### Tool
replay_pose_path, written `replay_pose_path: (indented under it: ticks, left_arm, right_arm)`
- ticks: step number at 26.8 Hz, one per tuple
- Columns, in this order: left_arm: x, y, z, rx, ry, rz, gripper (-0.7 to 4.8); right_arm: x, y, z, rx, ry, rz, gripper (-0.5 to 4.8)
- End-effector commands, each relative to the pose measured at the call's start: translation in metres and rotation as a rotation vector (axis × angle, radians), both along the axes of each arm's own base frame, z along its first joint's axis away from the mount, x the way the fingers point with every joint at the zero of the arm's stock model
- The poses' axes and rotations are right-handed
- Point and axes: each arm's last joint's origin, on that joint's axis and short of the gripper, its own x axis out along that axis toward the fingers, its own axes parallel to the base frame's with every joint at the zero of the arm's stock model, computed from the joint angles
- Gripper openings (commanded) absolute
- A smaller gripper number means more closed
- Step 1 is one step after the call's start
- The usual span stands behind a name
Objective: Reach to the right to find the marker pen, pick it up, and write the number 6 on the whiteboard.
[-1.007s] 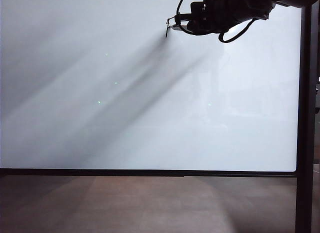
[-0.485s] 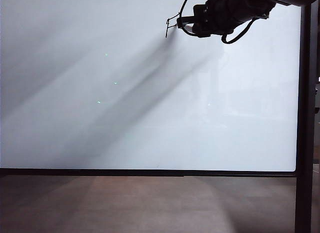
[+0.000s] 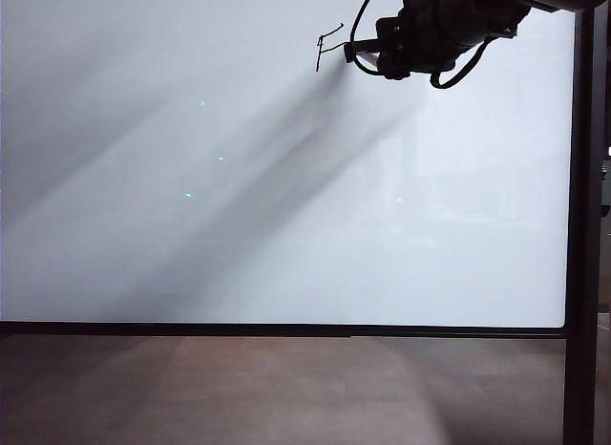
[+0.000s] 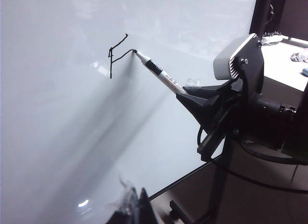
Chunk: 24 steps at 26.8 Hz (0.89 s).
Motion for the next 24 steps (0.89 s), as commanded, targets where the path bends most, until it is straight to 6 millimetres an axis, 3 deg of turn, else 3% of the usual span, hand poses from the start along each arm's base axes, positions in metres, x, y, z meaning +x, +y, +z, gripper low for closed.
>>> replay_pose_path:
  ticks: [1,15,20,24]
  left_arm:
    - [-0.001,0.0,0.004,-0.014,-0.015,-0.001,-0.05]
    - [-0.001,0.0,0.003,-0.014,-0.015,0.0,-0.05]
    - [-0.001,0.0,0.003,-0.014,-0.014,0.0,-0.05]
    - [-0.001,0.0,0.003,-0.014,-0.015,-0.001,-0.05]
  right_arm:
    - [0.0,-0.001,0.0,-0.006,0.021,0.003,0.3]
    - [-0.002,-0.001,-0.001,-0.007,0.072,0.011,0.3]
    - [-0.015,0.0,0.019,0.012,0.021,0.118,0.3]
    - [-0.017,0.003,0.019,0.0,0.023,0.237,0.3]
